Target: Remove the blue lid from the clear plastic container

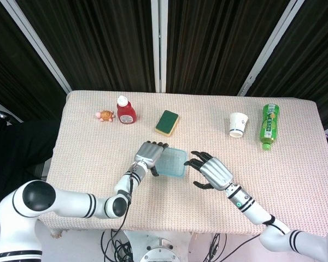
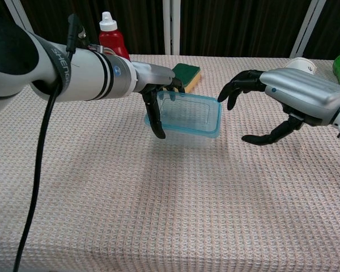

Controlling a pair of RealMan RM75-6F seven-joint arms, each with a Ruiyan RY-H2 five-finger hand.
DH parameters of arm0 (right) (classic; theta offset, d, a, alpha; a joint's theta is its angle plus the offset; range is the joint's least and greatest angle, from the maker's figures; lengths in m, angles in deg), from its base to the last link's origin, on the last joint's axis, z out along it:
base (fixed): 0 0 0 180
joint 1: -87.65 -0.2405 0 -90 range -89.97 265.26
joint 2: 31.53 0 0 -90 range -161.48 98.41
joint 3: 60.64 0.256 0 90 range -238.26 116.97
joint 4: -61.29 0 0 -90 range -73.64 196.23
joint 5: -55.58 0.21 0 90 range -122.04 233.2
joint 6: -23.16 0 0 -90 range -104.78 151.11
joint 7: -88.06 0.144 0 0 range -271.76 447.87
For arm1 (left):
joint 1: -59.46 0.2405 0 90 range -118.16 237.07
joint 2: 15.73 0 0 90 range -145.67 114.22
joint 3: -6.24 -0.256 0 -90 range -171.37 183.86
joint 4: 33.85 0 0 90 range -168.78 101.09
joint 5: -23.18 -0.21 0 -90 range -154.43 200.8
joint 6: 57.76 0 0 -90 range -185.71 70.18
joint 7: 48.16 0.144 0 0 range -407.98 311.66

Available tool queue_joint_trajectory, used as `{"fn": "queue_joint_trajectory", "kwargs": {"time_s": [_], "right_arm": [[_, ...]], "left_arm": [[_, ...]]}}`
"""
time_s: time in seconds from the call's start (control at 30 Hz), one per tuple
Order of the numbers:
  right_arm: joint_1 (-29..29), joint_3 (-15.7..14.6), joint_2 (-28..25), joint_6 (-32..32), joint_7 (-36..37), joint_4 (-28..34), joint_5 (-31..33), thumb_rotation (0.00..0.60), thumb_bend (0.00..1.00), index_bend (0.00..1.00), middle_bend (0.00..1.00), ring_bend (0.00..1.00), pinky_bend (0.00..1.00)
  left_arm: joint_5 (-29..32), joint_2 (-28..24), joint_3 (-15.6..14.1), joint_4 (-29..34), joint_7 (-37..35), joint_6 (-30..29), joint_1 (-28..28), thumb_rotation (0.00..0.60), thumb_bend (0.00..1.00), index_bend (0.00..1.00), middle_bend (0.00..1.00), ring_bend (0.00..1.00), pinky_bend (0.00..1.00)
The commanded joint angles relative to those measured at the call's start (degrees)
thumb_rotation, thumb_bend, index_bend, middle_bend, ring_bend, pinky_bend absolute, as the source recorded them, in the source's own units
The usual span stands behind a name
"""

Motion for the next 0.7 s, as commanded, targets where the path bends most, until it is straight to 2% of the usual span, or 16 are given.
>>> {"fn": "queue_joint_trajectory", "kwargs": {"time_s": [0.03,0.33,0.7], "right_arm": [[-1.78,0.47,3.09,0.41,0.14,-3.69,0.47,0.600,0.17,0.31,0.35,0.13,0.24],[-4.13,-0.87,7.74,-2.41,-1.39,-10.62,-2.03,0.600,0.17,0.37,0.37,0.14,0.24],[-5.55,-1.65,10.15,-4.20,-0.33,-14.60,-1.74,0.600,0.17,0.40,0.37,0.14,0.24]], "left_arm": [[0.78,0.50,0.43,-0.67,0.31,0.27,0.04,0.600,0.00,0.22,0.31,0.18,0.20],[1.70,0.79,1.27,-1.67,1.07,1.35,0.40,0.600,0.00,0.22,0.31,0.18,0.20],[1.70,0.97,2.06,-1.64,1.63,1.59,0.69,0.600,0.00,0.22,0.31,0.18,0.20]]}}
